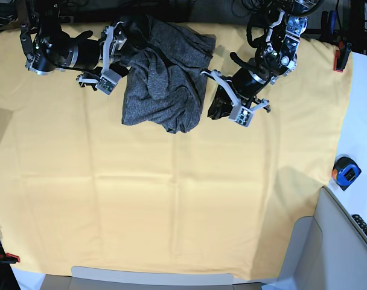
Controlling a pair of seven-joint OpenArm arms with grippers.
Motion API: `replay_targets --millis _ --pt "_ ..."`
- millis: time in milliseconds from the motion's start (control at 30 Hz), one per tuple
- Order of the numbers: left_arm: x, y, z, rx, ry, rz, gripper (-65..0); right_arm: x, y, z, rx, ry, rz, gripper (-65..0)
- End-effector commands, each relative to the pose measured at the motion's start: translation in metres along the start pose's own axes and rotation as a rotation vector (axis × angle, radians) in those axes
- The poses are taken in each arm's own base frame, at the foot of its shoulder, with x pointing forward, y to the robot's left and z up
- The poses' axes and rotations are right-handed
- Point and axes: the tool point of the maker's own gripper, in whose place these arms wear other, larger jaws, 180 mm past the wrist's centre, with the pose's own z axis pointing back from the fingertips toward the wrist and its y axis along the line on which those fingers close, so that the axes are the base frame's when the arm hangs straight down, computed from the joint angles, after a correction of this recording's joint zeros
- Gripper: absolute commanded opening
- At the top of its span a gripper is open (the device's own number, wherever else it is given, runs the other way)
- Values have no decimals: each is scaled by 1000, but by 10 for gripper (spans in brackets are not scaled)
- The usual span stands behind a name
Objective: Fold the T-shirt properly
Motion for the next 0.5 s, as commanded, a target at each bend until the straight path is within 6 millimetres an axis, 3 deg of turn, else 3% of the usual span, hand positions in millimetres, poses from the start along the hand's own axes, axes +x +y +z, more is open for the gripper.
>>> replay_targets --millis 0,133,267,467 --pt "7 0 2 -1 -14 -6 -650 2 1 6 2 -10 19 -169" --pt "1 -5 0 -5 15 14 -650 -9 2 9 4 27 20 -172" --pt "2 -7 0 -8 11 17 -650 -14 3 10 10 47 22 -240" --pt "3 -6 0 -7 9 17 -650 -5 11 6 38 7 5 -326"
